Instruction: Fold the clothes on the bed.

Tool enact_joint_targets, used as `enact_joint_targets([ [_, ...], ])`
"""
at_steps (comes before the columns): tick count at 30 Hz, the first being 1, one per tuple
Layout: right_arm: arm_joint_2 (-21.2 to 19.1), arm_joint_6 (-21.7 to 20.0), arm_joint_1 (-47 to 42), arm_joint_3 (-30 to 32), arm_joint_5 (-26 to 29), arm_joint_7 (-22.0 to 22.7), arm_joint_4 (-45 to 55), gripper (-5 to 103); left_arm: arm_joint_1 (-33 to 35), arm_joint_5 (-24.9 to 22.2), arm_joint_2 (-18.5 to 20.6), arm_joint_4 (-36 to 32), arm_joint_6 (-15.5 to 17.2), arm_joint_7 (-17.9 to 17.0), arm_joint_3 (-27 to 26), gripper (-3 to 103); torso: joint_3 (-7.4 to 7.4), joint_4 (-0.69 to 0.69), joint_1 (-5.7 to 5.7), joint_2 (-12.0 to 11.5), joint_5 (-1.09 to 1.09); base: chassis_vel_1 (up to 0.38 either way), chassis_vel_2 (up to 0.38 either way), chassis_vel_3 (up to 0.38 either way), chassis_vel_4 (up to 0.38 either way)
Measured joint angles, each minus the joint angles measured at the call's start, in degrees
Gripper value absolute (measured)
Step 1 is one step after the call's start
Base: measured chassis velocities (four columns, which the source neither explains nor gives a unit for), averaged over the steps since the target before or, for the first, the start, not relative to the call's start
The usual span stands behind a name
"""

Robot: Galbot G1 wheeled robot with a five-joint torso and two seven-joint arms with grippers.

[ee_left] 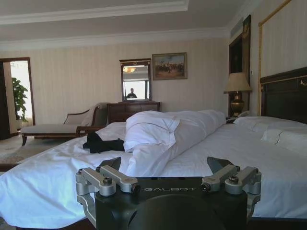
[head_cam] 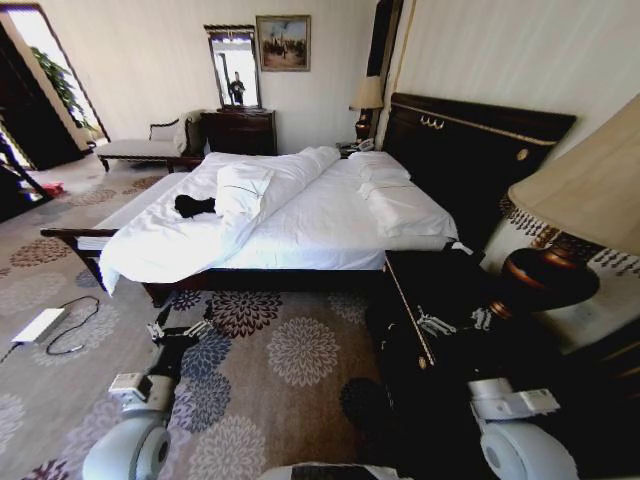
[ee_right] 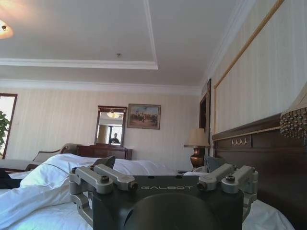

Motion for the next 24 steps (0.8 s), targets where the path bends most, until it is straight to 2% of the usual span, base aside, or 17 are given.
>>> enact_joint_targets([
  [15,0.5,-0.3,0.1,-0.4,0.3,0.7,-0.2,100,0.5,-0.5,-0.2,-0.9,-0.4,0.0,0.3,100,0.0,0.0,0.0,0.0,0.0,0.0,0.0,0.0,0.0],
  [24,0.6,-0.3,0.1,-0.3,0.9,0.9,0.3,100,0.0,-2.3,0.0,-1.0,-1.9,0.4,-0.1,100,0.0,0.0,0.0,0.0,0.0,0.0,0.0,0.0,0.0],
])
